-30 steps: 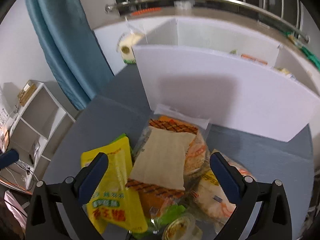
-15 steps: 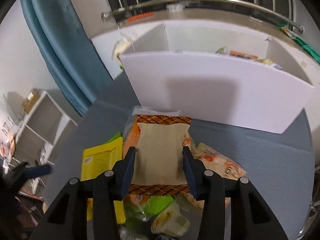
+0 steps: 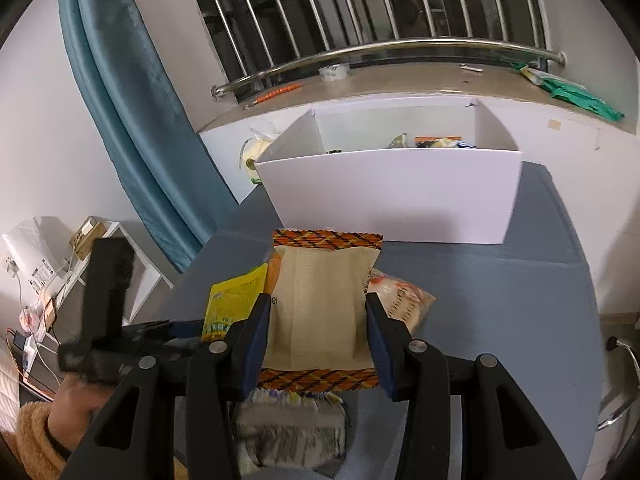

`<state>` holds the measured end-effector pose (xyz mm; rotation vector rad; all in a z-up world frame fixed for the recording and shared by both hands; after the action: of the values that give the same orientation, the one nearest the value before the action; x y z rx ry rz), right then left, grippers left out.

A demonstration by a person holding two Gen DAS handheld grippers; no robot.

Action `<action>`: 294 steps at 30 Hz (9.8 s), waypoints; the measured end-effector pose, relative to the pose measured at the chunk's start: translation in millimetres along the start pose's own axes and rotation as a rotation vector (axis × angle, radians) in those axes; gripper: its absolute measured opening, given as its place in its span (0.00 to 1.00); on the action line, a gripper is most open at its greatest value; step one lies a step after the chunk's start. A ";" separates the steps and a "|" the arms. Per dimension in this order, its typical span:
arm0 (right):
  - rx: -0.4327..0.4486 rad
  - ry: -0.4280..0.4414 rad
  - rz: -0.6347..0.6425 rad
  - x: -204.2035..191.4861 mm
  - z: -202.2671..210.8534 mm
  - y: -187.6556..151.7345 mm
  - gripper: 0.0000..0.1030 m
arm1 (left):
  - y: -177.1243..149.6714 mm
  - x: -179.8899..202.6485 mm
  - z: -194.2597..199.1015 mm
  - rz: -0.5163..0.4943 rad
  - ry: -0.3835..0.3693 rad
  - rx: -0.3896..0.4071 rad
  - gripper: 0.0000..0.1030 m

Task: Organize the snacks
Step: 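Grasp the tan wafer pack with the right gripper while the left gripper grasps the yellow sauce pouch, then carry both packs over the white box and release them inside, then move the right gripper back to the pile and grasp the orange cake pack, then lift the orange cake pack with the right gripper while the left gripper grasps the green seaweed box, then carry the cake pack and seaweed box over the white box and release them, then move both grippers back over the remaining snacks on the table, then grasp the clear jelly cup with the right gripper while the left gripper grasps a round bread pack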

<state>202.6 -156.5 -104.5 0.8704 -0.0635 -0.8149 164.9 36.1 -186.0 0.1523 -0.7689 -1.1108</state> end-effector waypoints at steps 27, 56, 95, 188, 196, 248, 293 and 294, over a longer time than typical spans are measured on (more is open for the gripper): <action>0.149 -0.015 -0.053 21.3 26.7 62.3 0.49 | 111.1 69.8 105.3 -0.325 -0.035 0.341 0.28; 0.131 -0.176 -0.155 115.8 -41.4 176.9 1.00 | 217.0 82.9 12.8 -0.383 0.139 0.247 1.00; -0.228 -0.098 0.034 -48.5 -109.5 19.0 1.00 | 2.9 26.3 146.8 -0.346 0.106 0.317 1.00; -0.029 0.000 -0.136 41.2 18.5 -1.8 0.61 | 32.9 16.0 -18.8 -0.254 0.356 0.029 0.68; 0.017 0.019 -0.122 32.9 11.7 20.0 0.61 | 52.4 66.1 61.9 -0.362 0.216 0.208 0.68; 0.032 -0.084 -0.046 28.7 6.9 41.3 1.00 | 48.8 82.6 80.4 -0.468 0.041 0.214 1.00; -0.104 0.046 -0.115 7.6 -7.3 -28.9 0.45 | 28.2 44.8 14.2 -0.463 0.110 0.086 1.00; -0.090 0.042 -0.121 10.9 -0.1 -28.3 0.45 | 34.4 45.4 5.8 -0.476 0.122 0.078 1.00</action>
<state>193.0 -174.1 -127.2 0.8115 0.0628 -0.9054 197.0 14.9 -143.6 0.4831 -0.6832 -1.5060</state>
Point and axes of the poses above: each gripper's, at about its wrist camera, not at the fingertips, and z roughly against the way its jaws point, x to its right, y to its top, the point moved 6 cm from there along -z, roughly the way its jaws point
